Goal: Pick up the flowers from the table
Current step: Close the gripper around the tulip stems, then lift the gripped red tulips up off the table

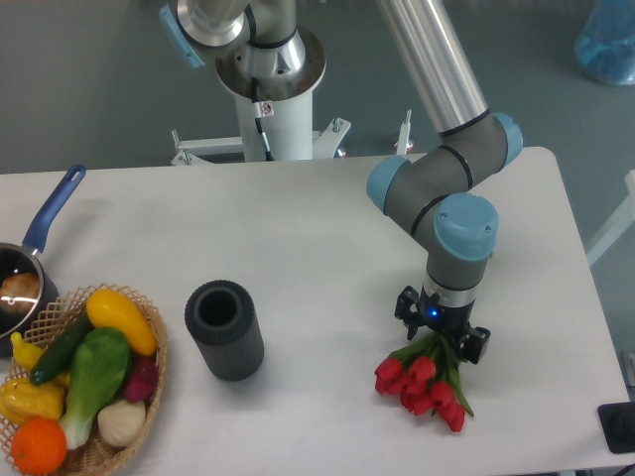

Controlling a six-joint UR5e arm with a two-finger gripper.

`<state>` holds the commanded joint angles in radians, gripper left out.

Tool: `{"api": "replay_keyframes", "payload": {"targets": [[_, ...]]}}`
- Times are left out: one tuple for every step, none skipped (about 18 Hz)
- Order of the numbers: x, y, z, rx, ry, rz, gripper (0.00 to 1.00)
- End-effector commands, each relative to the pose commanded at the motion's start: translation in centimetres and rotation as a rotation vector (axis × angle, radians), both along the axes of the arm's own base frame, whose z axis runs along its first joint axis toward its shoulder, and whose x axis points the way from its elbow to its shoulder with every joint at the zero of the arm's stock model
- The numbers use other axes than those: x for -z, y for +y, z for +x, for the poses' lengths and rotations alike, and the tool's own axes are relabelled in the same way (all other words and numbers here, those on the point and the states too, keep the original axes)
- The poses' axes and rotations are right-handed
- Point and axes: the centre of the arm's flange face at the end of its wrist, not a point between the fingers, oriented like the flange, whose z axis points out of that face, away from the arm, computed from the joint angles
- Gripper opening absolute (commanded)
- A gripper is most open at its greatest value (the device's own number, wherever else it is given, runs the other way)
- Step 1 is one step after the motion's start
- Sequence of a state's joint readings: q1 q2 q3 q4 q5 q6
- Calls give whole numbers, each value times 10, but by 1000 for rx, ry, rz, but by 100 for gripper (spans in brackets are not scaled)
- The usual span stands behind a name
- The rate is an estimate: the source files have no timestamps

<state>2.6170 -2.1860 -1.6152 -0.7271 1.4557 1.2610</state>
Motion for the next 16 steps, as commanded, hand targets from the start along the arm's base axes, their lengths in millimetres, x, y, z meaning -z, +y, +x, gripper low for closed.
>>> {"api": "replay_keyframes", "payload": {"targets": [[-3,0,0,-1,3,4,0],[-8,0,0,-7,8,8,0],[-14,0,1,-25,11,14,0],[-20,0,1,-56,13,22,0],[-23,0,1,-75,14,26,0],[-29,0,0,-82,21,32,0],[-39,0,0,-85,34,40,0],[-47,-1,0,-91,46,43,0],[-56,-1,-1,-113,57,48,0],[-61,-2,-1,-144,65,44,0],[-64,-4,-3,-169,79,33,0],[-71,-5,-5,-181,98,28,0],[-74,-5,-6,-184,106,25,0],[-77,-6,-8,-189,110,28,0],[-87,-7,-11,-191,122,34,0],[-99,-8,-12,-193,135,43,0]]}}
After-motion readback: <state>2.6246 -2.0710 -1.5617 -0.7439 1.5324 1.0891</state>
